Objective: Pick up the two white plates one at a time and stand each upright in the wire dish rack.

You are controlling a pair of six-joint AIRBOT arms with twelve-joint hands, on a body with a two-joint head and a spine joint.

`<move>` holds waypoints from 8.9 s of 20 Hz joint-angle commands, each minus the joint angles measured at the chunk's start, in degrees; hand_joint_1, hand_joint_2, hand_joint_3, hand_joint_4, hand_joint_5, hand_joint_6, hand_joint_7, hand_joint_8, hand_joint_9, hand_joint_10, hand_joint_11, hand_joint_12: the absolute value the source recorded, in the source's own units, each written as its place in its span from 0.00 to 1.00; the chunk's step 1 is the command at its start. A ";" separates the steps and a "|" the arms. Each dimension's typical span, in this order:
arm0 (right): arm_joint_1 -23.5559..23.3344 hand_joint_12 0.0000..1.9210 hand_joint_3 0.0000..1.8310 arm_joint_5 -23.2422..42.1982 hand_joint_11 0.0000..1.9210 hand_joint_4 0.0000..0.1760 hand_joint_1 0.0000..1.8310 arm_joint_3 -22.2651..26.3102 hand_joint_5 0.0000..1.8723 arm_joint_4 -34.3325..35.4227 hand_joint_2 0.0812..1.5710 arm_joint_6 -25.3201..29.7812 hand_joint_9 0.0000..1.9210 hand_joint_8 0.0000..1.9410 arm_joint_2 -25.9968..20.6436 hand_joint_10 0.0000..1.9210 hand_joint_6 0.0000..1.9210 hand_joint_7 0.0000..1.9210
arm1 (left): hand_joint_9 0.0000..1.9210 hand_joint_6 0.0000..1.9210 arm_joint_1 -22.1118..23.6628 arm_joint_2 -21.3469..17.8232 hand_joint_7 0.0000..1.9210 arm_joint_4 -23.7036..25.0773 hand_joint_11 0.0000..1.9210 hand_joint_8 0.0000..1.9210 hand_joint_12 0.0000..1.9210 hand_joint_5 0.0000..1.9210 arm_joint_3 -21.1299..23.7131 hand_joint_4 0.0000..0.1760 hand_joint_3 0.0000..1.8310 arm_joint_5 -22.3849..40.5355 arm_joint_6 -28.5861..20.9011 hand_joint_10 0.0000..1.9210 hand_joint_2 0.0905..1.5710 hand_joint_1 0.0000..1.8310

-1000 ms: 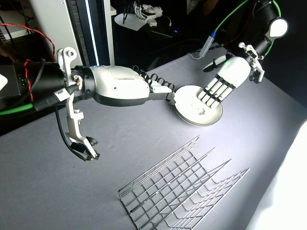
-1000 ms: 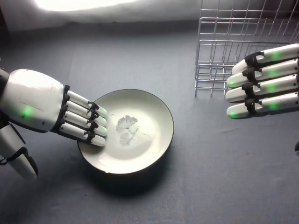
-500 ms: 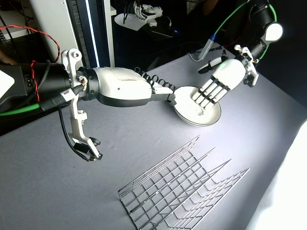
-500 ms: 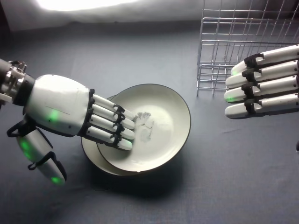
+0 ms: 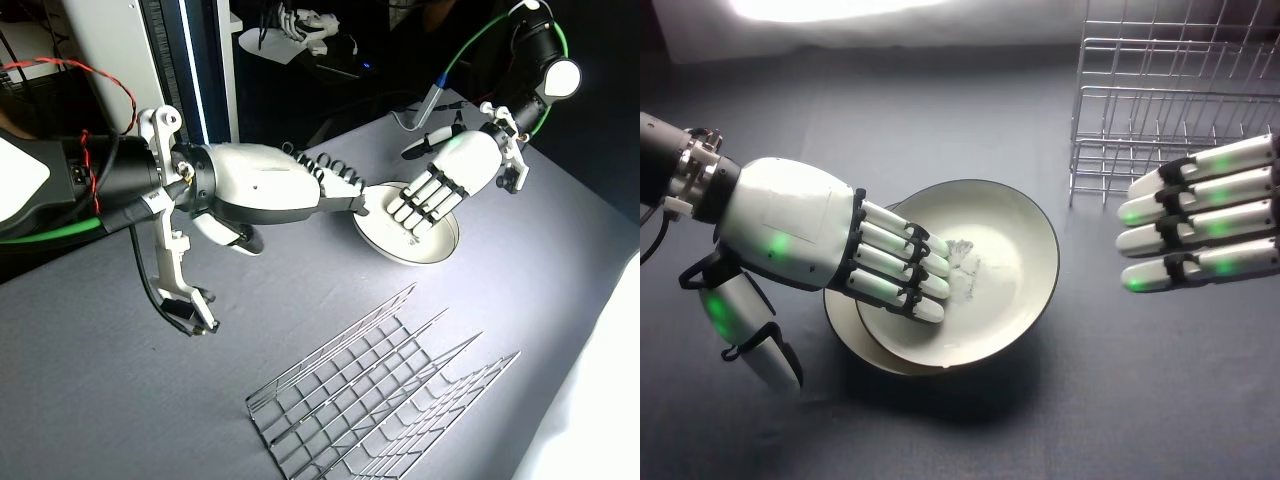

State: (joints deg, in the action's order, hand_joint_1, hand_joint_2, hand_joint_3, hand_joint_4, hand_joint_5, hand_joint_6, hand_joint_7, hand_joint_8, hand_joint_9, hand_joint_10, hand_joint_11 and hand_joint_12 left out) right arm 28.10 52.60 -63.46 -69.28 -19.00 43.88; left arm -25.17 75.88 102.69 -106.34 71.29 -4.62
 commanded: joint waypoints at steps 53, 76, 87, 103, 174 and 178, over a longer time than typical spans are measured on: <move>-0.22 0.06 0.00 2.58 0.00 0.00 0.64 -0.04 0.00 4.49 0.49 -0.06 0.00 0.00 0.05 0.00 0.00 0.00 | 0.00 0.00 -1.67 1.90 0.00 1.76 0.00 0.00 0.00 0.02 1.42 0.00 0.00 -1.60 0.17 0.00 0.67 0.00; -3.63 0.20 0.00 -10.96 0.00 0.00 0.62 -10.39 0.00 4.50 0.47 -0.06 0.00 0.00 21.05 0.00 0.00 0.00 | 0.00 0.00 -0.45 2.71 0.00 1.44 0.00 0.00 0.00 0.02 1.57 0.00 0.00 -2.08 -0.73 0.00 0.66 0.00; -3.64 0.13 0.00 -13.22 0.00 0.00 0.65 -14.70 0.00 5.98 0.48 -0.06 0.00 0.00 27.33 0.00 0.00 0.00 | 0.00 0.00 -0.63 2.57 0.00 1.43 0.00 0.00 0.00 0.01 1.60 0.00 0.00 -2.07 -0.71 0.00 0.65 0.00; -3.55 0.55 0.00 -14.35 0.33 0.00 0.68 -17.82 0.50 7.29 0.62 -0.18 0.50 0.01 30.01 0.03 0.02 0.51 | 0.00 0.00 -0.82 2.36 0.00 1.39 0.00 0.00 0.00 0.01 1.75 0.00 0.00 -2.08 -0.70 0.00 0.66 0.00; -24.16 0.76 0.00 -29.40 0.45 0.00 0.82 -3.33 0.58 78.97 0.64 2.66 0.62 0.32 8.39 0.37 0.35 0.58 | 0.00 0.00 14.40 -24.76 0.02 -5.93 0.00 0.00 0.00 0.05 15.80 0.00 0.00 -5.37 -13.04 0.00 0.67 0.00; -22.17 0.52 0.00 -29.37 0.51 0.00 0.77 -3.45 0.59 78.96 0.63 2.64 0.61 0.30 6.61 0.44 0.36 0.61 | 0.00 0.00 13.65 -23.28 0.01 -8.87 0.00 0.00 0.00 0.04 15.06 0.00 0.00 -6.02 -12.57 0.00 0.67 0.00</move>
State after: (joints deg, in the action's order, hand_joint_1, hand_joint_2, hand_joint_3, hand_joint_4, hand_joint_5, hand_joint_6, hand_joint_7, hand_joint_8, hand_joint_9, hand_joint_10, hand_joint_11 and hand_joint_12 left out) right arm 6.85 14.83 -66.76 8.78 -17.26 50.98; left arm -11.86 52.93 99.07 -90.72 64.77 -17.43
